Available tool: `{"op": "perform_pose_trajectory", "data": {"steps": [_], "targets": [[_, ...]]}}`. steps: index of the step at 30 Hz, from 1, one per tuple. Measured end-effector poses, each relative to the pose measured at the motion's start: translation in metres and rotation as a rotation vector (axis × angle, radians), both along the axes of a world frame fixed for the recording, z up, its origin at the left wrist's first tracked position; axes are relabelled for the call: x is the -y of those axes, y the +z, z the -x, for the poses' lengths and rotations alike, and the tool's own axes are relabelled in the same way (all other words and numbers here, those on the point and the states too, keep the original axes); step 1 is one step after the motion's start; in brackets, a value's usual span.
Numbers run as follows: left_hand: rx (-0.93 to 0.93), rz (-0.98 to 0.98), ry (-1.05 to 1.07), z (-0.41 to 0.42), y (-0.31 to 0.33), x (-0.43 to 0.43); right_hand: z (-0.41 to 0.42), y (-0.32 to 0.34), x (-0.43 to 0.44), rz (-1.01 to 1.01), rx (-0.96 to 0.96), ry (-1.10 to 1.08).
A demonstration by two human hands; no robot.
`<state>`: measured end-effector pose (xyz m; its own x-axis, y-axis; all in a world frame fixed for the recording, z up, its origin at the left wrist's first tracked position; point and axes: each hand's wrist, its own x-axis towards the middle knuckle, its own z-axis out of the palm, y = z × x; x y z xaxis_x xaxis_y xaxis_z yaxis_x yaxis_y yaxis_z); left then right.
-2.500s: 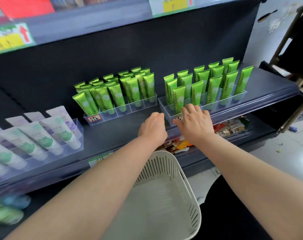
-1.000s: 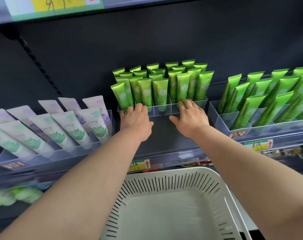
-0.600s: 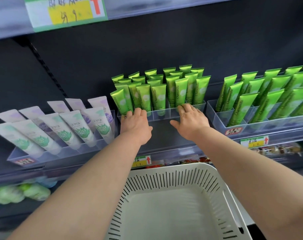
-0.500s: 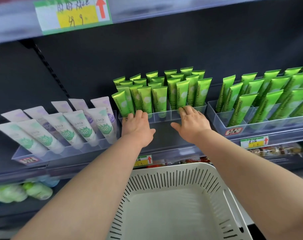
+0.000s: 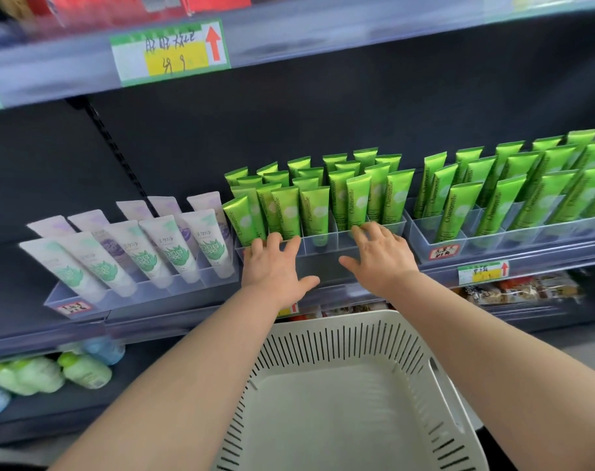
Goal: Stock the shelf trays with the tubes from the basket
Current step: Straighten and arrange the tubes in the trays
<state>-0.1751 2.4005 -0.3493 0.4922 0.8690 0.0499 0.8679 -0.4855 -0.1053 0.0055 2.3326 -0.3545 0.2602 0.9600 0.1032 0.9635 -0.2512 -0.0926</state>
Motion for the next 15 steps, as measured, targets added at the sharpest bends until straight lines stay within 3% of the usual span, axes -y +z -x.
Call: {"op": "perform_pose_trajectory", "data": {"steps": [15], "targets": [[-0.002, 0.009, -0.009, 0.01, -0.002, 0.038, 0.008, -0.005, 0.045, -0.027, -0.003, -0.003]]}}
